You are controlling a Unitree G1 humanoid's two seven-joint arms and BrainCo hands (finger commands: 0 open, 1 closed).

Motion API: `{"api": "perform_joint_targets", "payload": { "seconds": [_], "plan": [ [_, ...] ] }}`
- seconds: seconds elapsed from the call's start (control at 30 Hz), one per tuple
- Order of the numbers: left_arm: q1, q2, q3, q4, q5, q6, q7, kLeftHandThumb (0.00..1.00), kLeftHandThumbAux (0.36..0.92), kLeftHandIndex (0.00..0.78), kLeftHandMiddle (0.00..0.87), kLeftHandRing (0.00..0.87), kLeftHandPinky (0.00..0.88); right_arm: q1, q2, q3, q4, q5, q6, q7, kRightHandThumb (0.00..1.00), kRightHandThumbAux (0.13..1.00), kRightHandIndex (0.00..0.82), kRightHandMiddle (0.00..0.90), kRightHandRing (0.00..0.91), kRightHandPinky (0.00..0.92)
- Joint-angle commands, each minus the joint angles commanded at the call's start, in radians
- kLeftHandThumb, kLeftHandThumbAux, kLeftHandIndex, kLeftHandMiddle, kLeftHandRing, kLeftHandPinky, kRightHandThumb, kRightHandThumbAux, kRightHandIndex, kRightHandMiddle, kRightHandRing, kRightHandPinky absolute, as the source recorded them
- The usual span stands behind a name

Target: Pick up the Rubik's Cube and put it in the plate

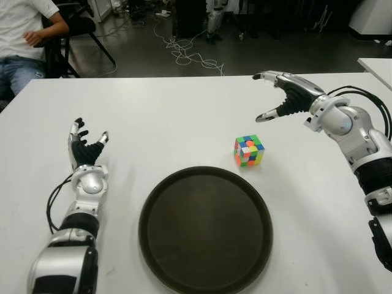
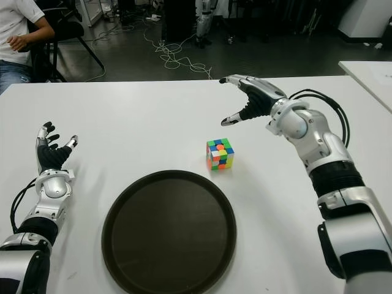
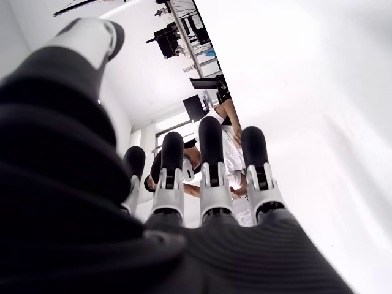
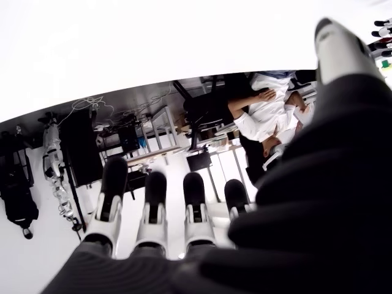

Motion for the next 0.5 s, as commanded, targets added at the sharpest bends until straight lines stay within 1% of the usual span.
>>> {"api": "perform_joint_targets", "payload": {
  "seconds": [0.1,0.17,0.2,0.3,0.33,0.4,0.43,0.5],
  "plan": [
    [0.000,-0.001,0.000,-0.001,0.001,0.000,0.004,0.385,0.755,0.094,0.147,0.148,0.150,0.001,0.001,0.002,-0.004,-0.004,0.008,-0.001,0.051,0.660,0.000,0.147,0.151,0.130],
    [0.001,-0.001,-0.001,-0.002,0.002,-0.002,0.006,0.387,0.759,0.093,0.148,0.147,0.151,0.000,-0.001,0.009,-0.008,-0.014,0.013,0.001,0.057,0.663,0.000,0.151,0.183,0.158],
    [0.002,-0.001,-0.001,-0.002,0.003,-0.004,0.006,0.388,0.761,0.093,0.148,0.146,0.148,0.001,-0.002,0.016,-0.012,-0.023,0.013,0.001,0.067,0.664,0.000,0.144,0.191,0.203],
    [0.004,0.001,-0.002,-0.001,0.003,-0.007,0.004,0.402,0.759,0.099,0.150,0.150,0.153,0.004,-0.001,0.028,-0.015,-0.035,0.009,-0.001,0.078,0.664,0.000,0.135,0.186,0.209],
    [0.003,0.001,-0.002,-0.001,0.003,-0.007,0.002,0.402,0.757,0.100,0.151,0.151,0.150,0.005,0.000,0.030,-0.014,-0.036,0.007,-0.003,0.083,0.675,0.000,0.160,0.234,0.282],
    [0.003,0.001,-0.002,0.000,0.002,-0.007,0.000,0.401,0.756,0.101,0.152,0.153,0.149,0.007,-0.001,0.033,-0.010,-0.035,-0.002,-0.004,0.081,0.683,0.000,0.186,0.277,0.341],
    [0.003,0.000,-0.003,-0.001,0.004,-0.006,0.002,0.401,0.756,0.101,0.153,0.154,0.150,0.006,-0.001,0.035,-0.008,-0.033,-0.007,-0.002,0.078,0.686,0.000,0.197,0.294,0.362],
    [0.003,0.001,-0.006,-0.003,0.008,-0.005,0.007,0.392,0.759,0.099,0.155,0.155,0.147,0.006,-0.002,0.039,-0.006,-0.031,-0.013,0.004,0.074,0.685,0.000,0.209,0.308,0.371]
  ]
}}
